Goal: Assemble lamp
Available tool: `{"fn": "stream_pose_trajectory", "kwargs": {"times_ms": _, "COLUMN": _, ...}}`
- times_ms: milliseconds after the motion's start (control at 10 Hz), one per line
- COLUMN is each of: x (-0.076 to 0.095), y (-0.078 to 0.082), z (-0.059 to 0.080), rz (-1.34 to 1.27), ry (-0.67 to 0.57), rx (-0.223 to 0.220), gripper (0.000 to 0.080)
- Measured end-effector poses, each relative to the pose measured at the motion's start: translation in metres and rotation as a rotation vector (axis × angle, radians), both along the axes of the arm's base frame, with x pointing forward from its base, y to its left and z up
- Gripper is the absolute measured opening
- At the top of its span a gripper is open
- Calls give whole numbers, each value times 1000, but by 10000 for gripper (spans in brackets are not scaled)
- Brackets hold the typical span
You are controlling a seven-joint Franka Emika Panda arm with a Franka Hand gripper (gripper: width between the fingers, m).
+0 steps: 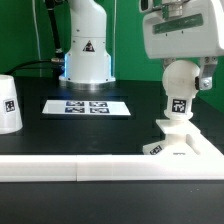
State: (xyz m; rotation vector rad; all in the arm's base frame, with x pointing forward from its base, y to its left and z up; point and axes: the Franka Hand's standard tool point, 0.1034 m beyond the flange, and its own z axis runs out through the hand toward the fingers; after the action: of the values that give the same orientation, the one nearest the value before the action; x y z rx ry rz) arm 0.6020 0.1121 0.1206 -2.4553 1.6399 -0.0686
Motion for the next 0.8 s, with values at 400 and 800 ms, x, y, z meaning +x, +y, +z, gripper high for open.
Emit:
{"fn": "stream_pose_trajectory", "kwargs": {"times_ms": 400, "x": -2, "y": -1, "z": -2, "rz": 271, "ry": -33, "rx": -40, "gripper": 699}}
{"fn": "stream_pose_trajectory", "kwargs": {"times_ms": 800, "x": 0, "y": -3, "z": 1, "rz": 841, "ry": -69, "rx": -176, "gripper": 699}}
